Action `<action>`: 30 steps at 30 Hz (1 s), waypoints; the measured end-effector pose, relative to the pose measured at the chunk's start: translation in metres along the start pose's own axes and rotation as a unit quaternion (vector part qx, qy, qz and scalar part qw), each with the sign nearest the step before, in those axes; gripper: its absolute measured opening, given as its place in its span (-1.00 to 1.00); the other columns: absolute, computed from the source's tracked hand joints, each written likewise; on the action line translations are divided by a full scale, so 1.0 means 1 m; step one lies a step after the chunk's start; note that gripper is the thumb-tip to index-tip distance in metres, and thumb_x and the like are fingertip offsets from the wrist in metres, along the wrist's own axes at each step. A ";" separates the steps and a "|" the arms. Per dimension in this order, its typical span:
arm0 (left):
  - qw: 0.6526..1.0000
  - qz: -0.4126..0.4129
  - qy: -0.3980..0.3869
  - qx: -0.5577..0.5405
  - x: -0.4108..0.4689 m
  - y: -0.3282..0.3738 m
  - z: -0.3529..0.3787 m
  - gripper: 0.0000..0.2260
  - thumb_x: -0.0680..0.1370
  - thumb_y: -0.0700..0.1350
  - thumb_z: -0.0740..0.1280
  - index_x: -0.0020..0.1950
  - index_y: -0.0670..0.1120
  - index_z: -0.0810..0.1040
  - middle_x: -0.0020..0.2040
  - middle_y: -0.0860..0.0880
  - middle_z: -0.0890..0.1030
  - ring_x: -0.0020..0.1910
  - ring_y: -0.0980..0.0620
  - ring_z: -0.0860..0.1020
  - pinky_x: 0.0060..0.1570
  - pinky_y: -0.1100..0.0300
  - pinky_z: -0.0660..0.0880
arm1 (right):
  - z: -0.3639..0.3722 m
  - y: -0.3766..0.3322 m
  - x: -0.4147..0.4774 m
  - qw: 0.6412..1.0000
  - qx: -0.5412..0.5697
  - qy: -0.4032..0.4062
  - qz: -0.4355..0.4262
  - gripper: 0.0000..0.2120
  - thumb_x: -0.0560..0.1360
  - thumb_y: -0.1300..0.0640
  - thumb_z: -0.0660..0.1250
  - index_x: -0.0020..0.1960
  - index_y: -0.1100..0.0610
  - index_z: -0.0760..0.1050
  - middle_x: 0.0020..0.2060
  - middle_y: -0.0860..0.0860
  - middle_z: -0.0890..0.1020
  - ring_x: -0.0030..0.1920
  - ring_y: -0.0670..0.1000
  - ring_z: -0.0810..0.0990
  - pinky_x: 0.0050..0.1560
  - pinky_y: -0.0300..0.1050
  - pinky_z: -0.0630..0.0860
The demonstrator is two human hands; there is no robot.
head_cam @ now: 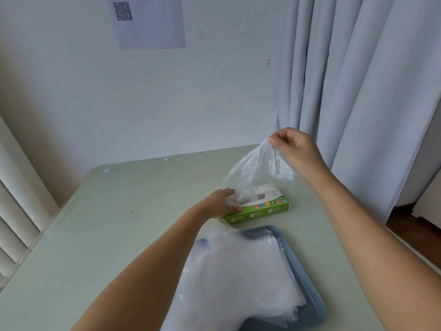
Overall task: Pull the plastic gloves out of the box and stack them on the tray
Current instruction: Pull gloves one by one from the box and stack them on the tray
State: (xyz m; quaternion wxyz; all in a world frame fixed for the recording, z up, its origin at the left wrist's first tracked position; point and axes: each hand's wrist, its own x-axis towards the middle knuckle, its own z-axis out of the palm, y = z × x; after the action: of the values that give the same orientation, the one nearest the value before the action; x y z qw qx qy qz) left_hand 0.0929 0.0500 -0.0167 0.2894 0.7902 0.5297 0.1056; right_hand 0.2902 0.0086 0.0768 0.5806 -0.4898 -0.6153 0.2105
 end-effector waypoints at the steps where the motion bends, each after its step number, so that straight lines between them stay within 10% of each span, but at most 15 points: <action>1: 0.999 -0.005 0.017 -0.039 0.000 0.001 -0.002 -0.61 0.53 -0.05 0.36 0.35 -0.05 0.46 0.11 -0.04 0.53 0.08 -0.03 0.49 0.04 0.21 0.39 | -0.005 -0.006 -0.001 1.000 0.020 0.007 0.002 -0.87 0.51 0.20 0.36 -0.19 0.03 0.54 -0.28 -0.07 0.59 -0.25 -0.18 0.51 -0.15 -0.41 0.42; 5: 0.905 -0.023 0.071 -0.418 -0.008 0.010 -0.015 -0.84 0.61 -0.11 0.23 0.08 -0.06 0.58 -0.01 -0.08 0.59 -0.01 -0.08 0.53 -0.02 0.23 0.43 | -0.016 -0.023 -0.007 0.997 0.081 -0.010 0.006 -0.87 0.54 0.24 0.32 -0.15 0.07 0.54 -0.29 -0.08 0.58 -0.30 -0.25 0.51 -0.15 -0.42 0.41; 7: 0.769 -0.017 -0.010 -0.639 -0.018 0.020 -0.023 -0.53 0.64 0.16 0.05 0.12 -0.16 0.59 0.07 -0.13 0.64 0.05 -0.12 0.60 0.16 0.05 0.42 | -0.019 -0.026 -0.011 0.997 0.071 -0.016 0.009 -0.87 0.54 0.23 0.33 -0.14 0.06 0.55 -0.28 -0.10 0.59 -0.27 -0.25 0.52 -0.10 -0.39 0.43; 9: 0.713 -0.002 -0.093 -0.695 -0.027 0.025 -0.031 -0.20 0.52 0.41 -0.09 0.14 -0.23 0.59 0.12 -0.18 0.63 0.05 -0.14 0.63 0.21 -0.11 0.41 | -0.022 -0.025 -0.015 0.998 0.052 -0.017 0.014 -0.87 0.53 0.22 0.34 -0.14 0.03 0.56 -0.26 -0.13 0.61 -0.23 -0.24 0.54 -0.05 -0.34 0.43; 13: 0.779 0.032 -0.178 -0.600 -0.047 0.035 -0.040 -0.10 0.35 0.50 0.04 0.22 -0.25 0.57 0.13 -0.18 0.62 0.12 -0.13 0.59 0.23 -0.02 0.46 | -0.025 -0.028 -0.031 0.999 0.021 -0.044 0.014 -0.92 0.53 0.20 0.35 -0.09 0.04 0.59 -0.14 -0.10 0.64 -0.14 -0.24 0.56 0.02 -0.39 0.42; 18: 0.828 0.112 -0.152 -0.527 -0.064 0.052 -0.041 -0.58 0.40 0.09 0.46 0.09 -0.18 0.59 -0.13 -0.09 0.67 -0.13 -0.01 0.64 -0.03 0.15 0.57 | -0.024 -0.032 -0.046 0.995 -0.010 -0.097 -0.003 -0.92 0.53 0.20 0.35 -0.05 0.04 0.58 -0.06 -0.12 0.64 -0.04 -0.28 0.57 0.07 -0.42 0.42; 21: 0.836 0.134 -0.095 -0.524 -0.072 0.064 -0.042 -0.92 0.52 -0.18 0.35 -0.09 -0.19 0.56 -0.28 -0.04 0.62 -0.30 0.06 0.60 -0.25 0.27 0.52 | -0.023 -0.029 -0.054 0.989 0.088 -0.109 0.048 -0.79 0.47 0.12 0.42 0.09 0.14 0.56 0.02 -0.06 0.61 0.04 -0.21 0.56 0.07 -0.38 0.43; 25: 0.880 0.181 -0.052 -0.436 -0.086 0.066 -0.049 -0.85 0.49 -0.14 0.39 -0.29 -0.03 0.58 -0.33 0.05 0.52 -0.27 0.02 0.43 -0.23 0.24 0.35 | -0.026 -0.012 -0.066 0.880 0.323 -0.168 0.306 0.04 -0.08 -0.31 0.62 0.23 0.24 0.47 0.09 0.13 0.61 0.04 0.06 0.61 0.03 -0.11 0.50; 30: 0.926 0.212 -0.012 -0.314 -0.118 0.072 -0.068 -0.91 0.54 -0.23 0.33 -0.16 -0.21 0.54 -0.31 0.06 0.61 -0.39 0.20 0.48 -0.35 0.42 0.36 | -0.021 -0.005 -0.089 0.813 0.428 -0.220 0.328 -0.06 -0.13 -0.16 0.68 0.12 0.28 0.56 0.10 0.20 0.64 0.11 0.18 0.63 0.14 0.09 0.56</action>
State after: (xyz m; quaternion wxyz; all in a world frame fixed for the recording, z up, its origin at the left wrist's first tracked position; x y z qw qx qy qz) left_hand 0.0675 -0.0518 0.0955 0.5002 0.7539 0.2863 0.3154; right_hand 0.2942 -0.0755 0.0404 0.4770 -0.3050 -0.3775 0.7328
